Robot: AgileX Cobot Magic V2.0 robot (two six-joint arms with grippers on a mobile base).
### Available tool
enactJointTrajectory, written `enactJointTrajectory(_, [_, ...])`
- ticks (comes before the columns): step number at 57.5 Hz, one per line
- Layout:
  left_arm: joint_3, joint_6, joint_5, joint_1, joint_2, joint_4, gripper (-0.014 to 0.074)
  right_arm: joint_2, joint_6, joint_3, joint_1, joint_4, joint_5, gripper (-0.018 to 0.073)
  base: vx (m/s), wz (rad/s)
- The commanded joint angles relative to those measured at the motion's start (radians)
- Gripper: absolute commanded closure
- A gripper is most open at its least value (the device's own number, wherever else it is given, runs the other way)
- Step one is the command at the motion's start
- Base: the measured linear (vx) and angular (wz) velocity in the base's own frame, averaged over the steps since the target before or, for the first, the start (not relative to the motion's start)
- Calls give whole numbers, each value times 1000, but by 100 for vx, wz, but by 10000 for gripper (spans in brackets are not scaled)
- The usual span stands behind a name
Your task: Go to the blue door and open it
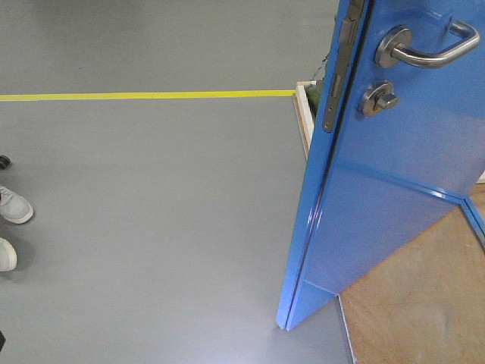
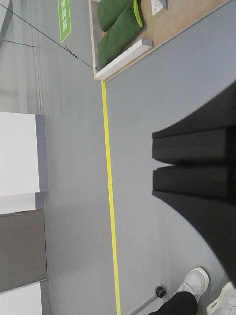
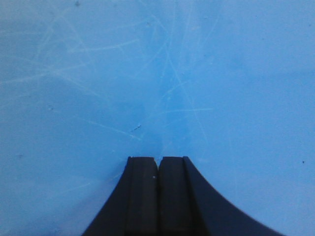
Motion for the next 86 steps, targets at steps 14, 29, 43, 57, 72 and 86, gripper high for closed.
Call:
enactJointTrajectory(14, [-26,-7,-85,-6,-12,-3,524,-46,-7,-31,1,42,-106,547,0,0])
enactJointTrajectory(29, [-26,-7,-85,-6,-12,-3,524,-77,-7,-31,1,104,-125,547,0,0])
enactJointTrajectory(43, [-26,-7,-85,-6,-12,-3,524,-102,-7,-31,1,161,-123,547,0,0])
enactJointTrajectory(57, [-26,-7,-85,-6,-12,-3,524,-103,-8,-31,0,161,-122,547,0,0])
enactJointTrajectory(72, [-26,-7,-85,-6,-12,-3,524,-103,-8,-31,0,161,-122,547,0,0])
enactJointTrajectory(86, [-26,-7,-85,-6,-12,-3,524,-103,-8,-31,0,161,-122,547,0,0])
